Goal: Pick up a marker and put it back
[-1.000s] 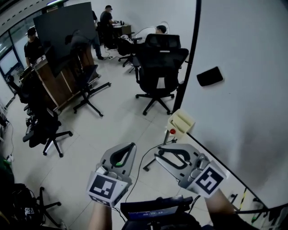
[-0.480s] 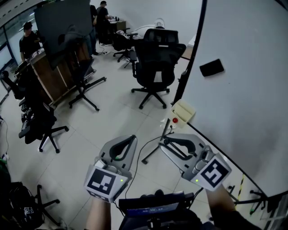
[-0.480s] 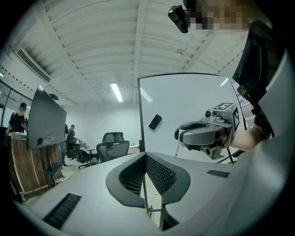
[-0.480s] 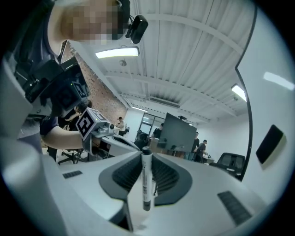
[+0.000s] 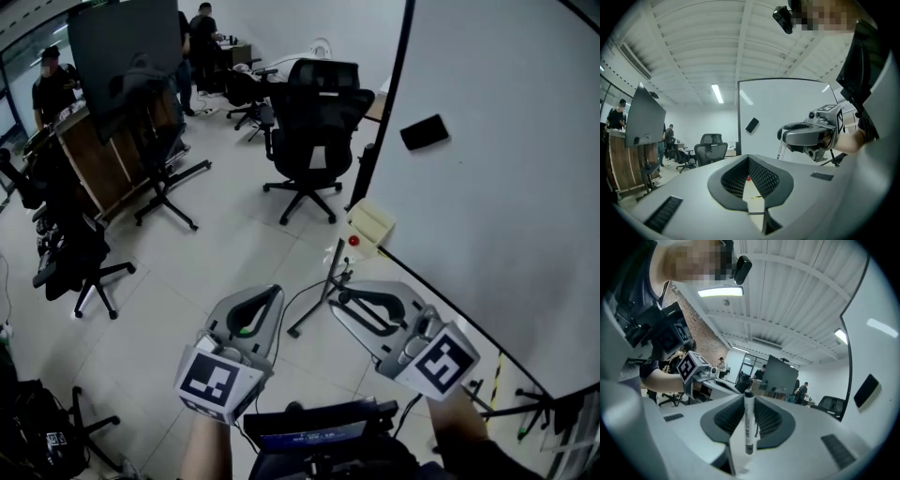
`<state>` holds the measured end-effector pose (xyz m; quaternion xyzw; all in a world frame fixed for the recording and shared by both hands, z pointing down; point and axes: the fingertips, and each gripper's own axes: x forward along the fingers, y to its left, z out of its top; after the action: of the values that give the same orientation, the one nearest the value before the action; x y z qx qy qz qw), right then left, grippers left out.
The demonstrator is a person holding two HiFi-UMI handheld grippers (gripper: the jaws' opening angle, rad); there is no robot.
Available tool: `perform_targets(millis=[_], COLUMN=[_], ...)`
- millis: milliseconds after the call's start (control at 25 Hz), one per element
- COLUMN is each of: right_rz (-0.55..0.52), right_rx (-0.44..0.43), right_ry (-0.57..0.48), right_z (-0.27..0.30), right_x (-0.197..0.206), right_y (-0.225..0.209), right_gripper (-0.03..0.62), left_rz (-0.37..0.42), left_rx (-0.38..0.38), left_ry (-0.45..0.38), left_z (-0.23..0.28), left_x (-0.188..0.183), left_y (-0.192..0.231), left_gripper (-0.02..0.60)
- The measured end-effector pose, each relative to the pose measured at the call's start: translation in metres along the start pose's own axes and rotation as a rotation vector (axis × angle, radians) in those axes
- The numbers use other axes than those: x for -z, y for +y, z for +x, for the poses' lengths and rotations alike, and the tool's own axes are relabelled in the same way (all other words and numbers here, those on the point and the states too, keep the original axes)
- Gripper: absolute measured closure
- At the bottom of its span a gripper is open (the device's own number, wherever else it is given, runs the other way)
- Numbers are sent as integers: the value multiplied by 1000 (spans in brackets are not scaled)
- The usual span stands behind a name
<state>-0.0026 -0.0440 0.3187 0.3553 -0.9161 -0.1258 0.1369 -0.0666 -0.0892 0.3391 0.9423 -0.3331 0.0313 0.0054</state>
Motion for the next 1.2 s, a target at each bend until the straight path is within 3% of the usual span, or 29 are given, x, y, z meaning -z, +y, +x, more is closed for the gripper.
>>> perform_targets(millis=[360, 840, 1200], right_rz=[34, 58, 58], right_rx=[-12, -82, -158], right_ry=[-145, -181, -227], right_z=[-77, -219, -248], right_x=[5, 35, 28], right_y=[-9, 11, 37], right_gripper=[508, 508, 508], left_rz=[47, 54, 31], left_rx=[-63, -132, -189], left_ry=[10, 21, 41], left_z=[18, 14, -20], left_x=[-10, -13, -10], left_y=[-69, -215, -257], left_gripper=[581, 581, 581])
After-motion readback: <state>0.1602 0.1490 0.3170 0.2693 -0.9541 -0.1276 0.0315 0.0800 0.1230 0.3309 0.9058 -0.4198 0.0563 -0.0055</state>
